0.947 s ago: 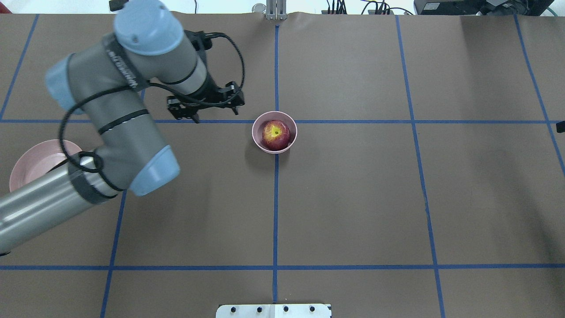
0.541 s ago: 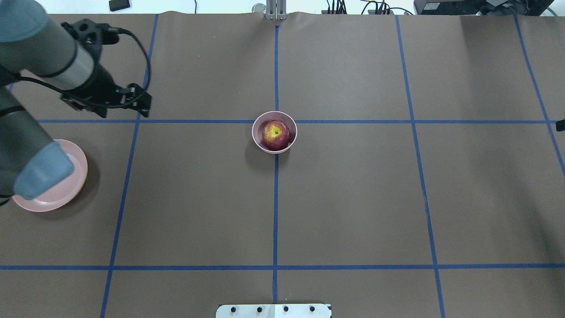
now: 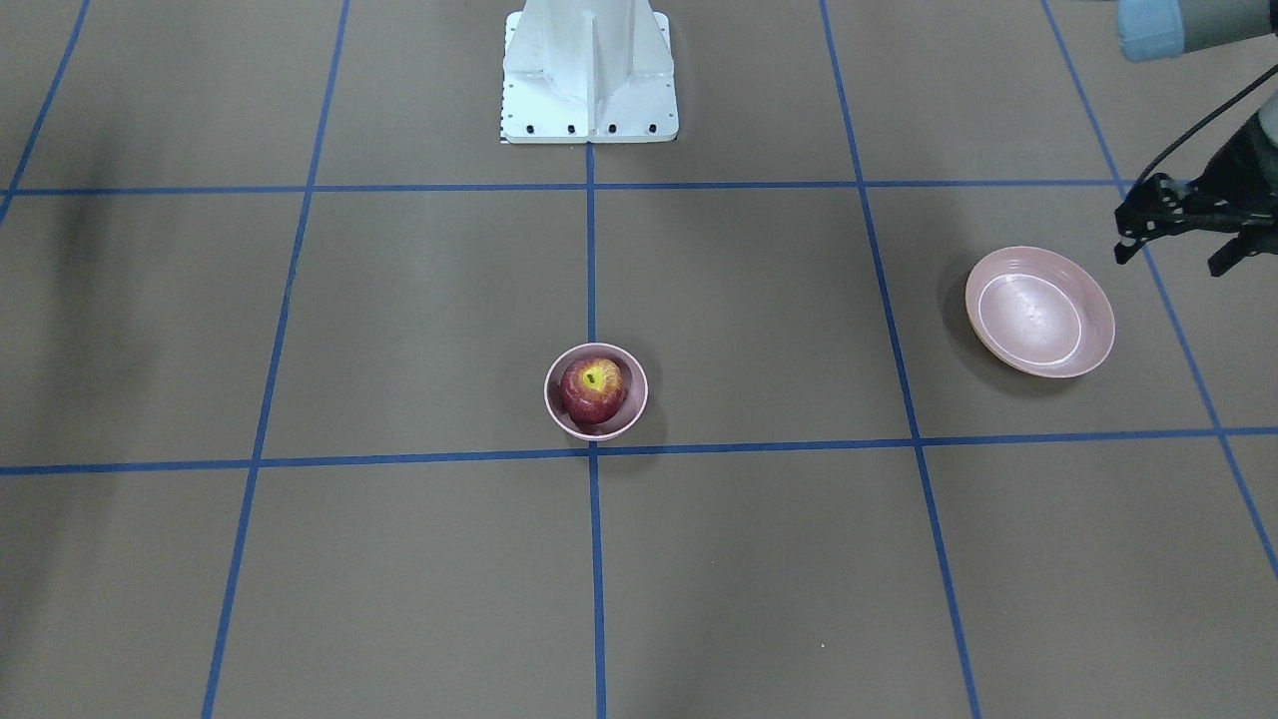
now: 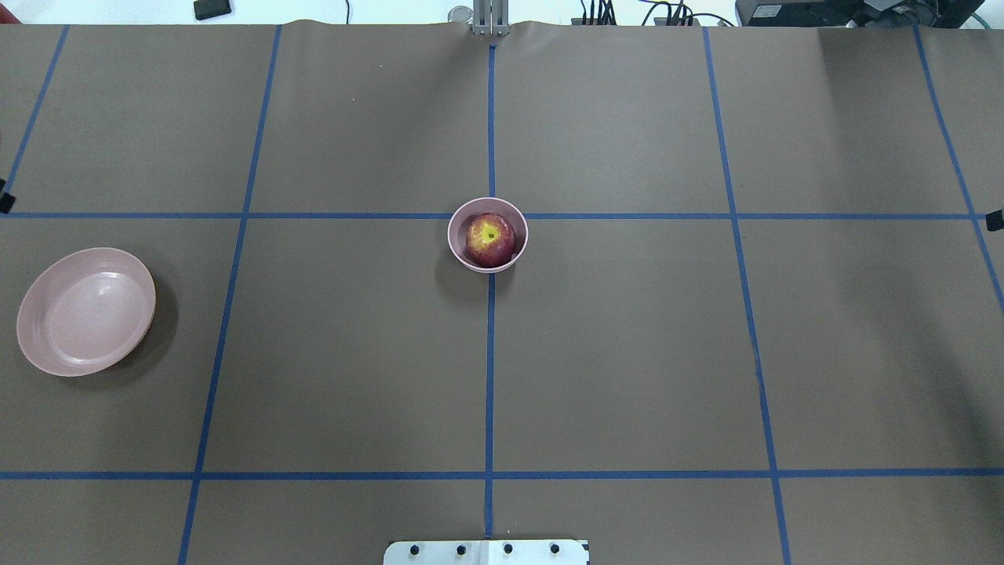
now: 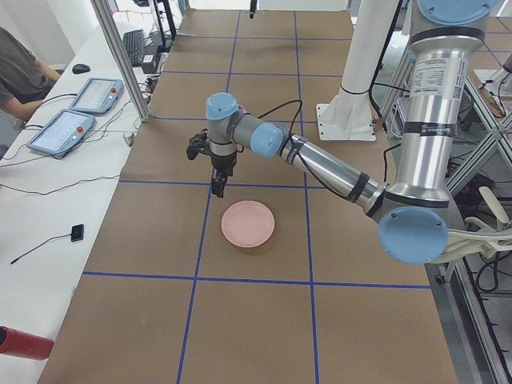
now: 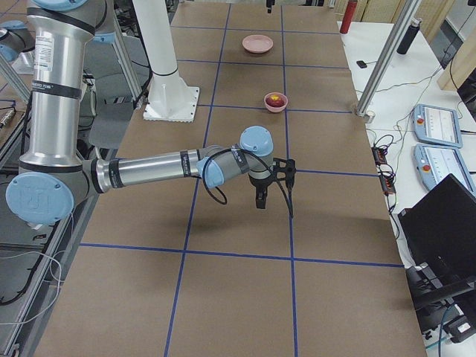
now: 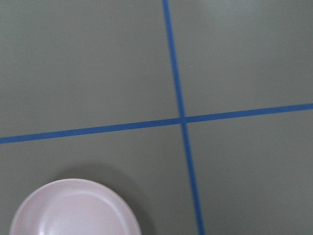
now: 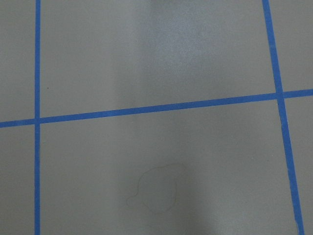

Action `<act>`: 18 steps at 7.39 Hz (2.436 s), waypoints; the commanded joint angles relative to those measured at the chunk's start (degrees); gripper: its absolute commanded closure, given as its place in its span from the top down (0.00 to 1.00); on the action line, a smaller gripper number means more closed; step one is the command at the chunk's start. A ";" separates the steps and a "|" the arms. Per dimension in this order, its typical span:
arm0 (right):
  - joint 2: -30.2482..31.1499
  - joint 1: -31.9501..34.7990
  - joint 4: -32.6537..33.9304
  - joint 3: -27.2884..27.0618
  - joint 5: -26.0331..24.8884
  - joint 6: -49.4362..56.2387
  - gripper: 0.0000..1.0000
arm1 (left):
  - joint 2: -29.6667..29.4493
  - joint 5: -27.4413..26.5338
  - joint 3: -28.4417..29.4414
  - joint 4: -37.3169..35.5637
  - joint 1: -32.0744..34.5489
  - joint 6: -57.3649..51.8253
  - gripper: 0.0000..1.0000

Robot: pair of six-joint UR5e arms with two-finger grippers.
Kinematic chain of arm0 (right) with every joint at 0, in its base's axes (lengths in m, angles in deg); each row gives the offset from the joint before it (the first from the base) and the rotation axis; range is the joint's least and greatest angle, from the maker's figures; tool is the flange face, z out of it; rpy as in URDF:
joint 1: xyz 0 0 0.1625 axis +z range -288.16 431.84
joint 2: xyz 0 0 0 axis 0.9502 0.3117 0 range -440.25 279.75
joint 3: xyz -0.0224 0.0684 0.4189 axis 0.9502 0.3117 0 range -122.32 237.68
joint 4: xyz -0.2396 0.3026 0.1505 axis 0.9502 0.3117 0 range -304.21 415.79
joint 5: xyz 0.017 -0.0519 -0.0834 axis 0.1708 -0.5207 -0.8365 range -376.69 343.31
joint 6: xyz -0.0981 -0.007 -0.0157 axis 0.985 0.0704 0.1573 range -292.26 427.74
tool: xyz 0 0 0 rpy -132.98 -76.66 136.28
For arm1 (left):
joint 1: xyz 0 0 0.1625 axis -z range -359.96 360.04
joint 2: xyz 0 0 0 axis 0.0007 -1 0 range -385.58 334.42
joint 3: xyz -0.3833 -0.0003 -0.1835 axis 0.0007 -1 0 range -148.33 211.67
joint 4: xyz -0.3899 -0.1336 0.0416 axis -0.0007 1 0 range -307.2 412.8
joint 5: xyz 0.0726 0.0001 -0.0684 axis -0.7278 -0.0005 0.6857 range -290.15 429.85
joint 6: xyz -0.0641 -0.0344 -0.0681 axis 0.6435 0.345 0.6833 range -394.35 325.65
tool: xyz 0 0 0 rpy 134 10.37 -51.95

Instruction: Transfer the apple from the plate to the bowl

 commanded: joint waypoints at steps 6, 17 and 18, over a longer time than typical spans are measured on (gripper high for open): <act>-3.33 1.64 4.73 1.22 0.75 4.82 1.00 | 9.27 3.04 10.66 13.48 11.04 -16.04 0.98; -2.62 1.64 4.56 1.66 0.05 5.53 1.00 | 10.06 5.77 8.64 13.22 11.04 -15.86 0.98; -2.62 1.64 4.47 1.66 0.05 5.53 1.00 | 10.06 5.77 8.64 13.22 11.04 -15.86 0.98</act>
